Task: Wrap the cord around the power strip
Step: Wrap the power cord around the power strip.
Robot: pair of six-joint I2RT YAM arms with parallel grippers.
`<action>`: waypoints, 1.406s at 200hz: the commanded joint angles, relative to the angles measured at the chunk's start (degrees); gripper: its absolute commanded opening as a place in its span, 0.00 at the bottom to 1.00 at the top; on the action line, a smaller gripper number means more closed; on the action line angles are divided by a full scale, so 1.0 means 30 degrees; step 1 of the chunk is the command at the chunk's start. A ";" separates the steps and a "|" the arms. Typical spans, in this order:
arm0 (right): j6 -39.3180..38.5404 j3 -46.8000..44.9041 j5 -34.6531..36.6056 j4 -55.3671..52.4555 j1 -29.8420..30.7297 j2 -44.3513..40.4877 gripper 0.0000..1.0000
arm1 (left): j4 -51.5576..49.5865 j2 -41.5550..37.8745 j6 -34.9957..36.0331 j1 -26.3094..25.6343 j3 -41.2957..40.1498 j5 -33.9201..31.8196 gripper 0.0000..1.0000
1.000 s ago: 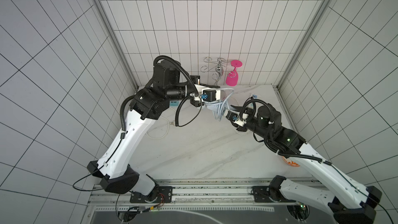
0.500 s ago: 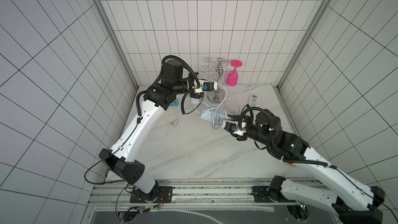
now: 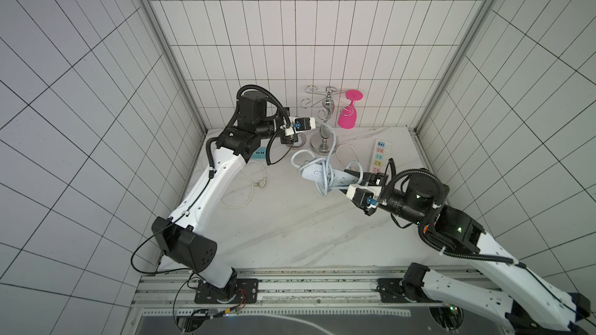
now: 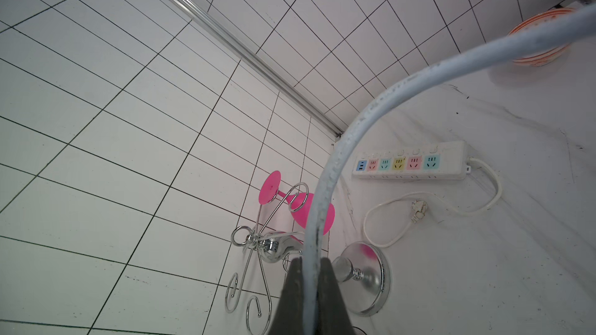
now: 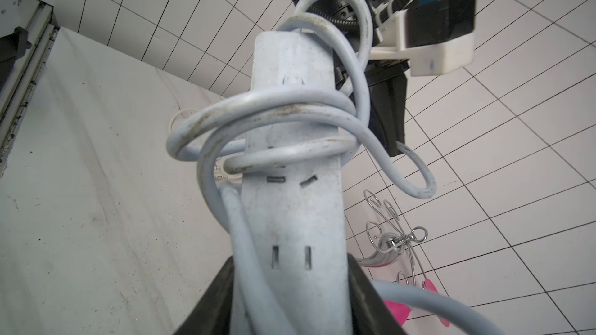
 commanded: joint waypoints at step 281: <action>-0.5291 0.3752 1.2384 0.9205 0.0343 0.8779 0.00 | 0.2948 -1.0190 -0.4108 -0.1353 -0.8528 -0.0154 0.00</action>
